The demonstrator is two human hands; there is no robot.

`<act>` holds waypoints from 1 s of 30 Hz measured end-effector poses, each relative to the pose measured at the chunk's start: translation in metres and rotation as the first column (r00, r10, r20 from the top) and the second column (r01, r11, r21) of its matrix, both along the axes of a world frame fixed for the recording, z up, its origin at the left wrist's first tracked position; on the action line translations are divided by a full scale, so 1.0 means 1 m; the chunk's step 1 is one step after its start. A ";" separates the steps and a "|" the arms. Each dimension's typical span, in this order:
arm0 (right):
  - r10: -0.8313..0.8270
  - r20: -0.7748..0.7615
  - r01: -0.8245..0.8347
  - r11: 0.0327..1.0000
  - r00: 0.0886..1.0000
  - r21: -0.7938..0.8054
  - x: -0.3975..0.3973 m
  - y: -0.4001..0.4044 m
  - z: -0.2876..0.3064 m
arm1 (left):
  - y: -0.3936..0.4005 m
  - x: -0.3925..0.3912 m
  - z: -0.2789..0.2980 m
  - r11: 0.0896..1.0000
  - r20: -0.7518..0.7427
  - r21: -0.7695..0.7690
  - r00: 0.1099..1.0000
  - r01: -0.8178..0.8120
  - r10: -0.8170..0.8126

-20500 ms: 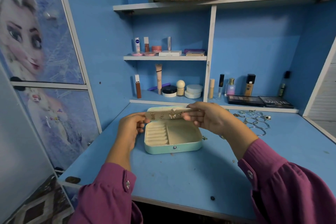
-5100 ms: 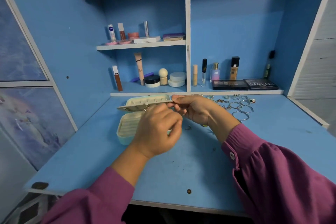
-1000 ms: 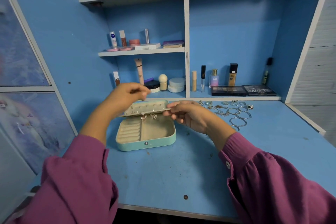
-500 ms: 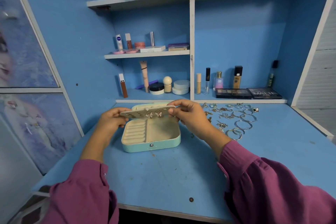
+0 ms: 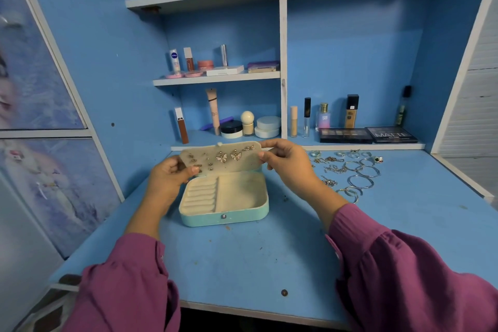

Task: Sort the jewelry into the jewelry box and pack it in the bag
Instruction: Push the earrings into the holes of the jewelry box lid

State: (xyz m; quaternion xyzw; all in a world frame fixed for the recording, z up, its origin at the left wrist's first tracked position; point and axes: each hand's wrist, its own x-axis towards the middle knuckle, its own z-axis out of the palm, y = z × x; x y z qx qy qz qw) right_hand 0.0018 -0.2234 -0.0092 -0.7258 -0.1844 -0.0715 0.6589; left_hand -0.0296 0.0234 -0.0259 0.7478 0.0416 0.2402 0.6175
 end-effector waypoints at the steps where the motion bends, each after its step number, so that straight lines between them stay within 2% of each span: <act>1: -0.016 -0.015 0.015 0.999 1.000 -0.034 0.003 -0.006 0.001 | -0.001 0.001 -0.001 1.000 0.007 0.005 1.000 -0.005 0.005; 7: -0.117 -0.062 0.085 0.922 0.991 -0.377 0.013 -0.059 0.014 | -0.002 0.007 -0.005 0.998 0.017 0.044 0.999 -0.038 0.038; 9: -0.099 -0.089 0.048 0.889 0.991 -0.456 0.014 -0.073 0.017 | -0.004 0.008 -0.006 0.998 0.011 0.049 0.999 -0.040 0.039; 13: -0.042 -0.136 -0.056 0.761 0.990 -0.646 0.012 -0.082 0.018 | -0.009 0.011 -0.007 0.997 0.002 0.056 0.999 -0.052 0.052; 16: -0.014 -0.196 -0.132 0.694 0.981 -0.708 0.009 -0.085 0.023 | -0.010 0.011 -0.006 0.996 -0.015 0.068 0.998 -0.057 0.058; 20: 0.041 -0.340 -0.310 0.523 0.940 -0.794 0.005 -0.096 0.033 | -0.011 0.009 -0.004 0.999 -0.040 0.028 0.998 -0.046 0.047; 24: 0.045 -0.382 -0.367 0.398 0.923 -0.841 0.004 -0.095 0.034 | -0.011 0.009 -0.004 0.999 -0.053 0.004 0.998 -0.042 0.042; 30: 0.036 -0.373 -0.354 0.414 0.927 -0.839 0.000 -0.086 0.033 | -0.010 0.008 -0.004 0.999 -0.064 -0.021 0.997 -0.039 0.037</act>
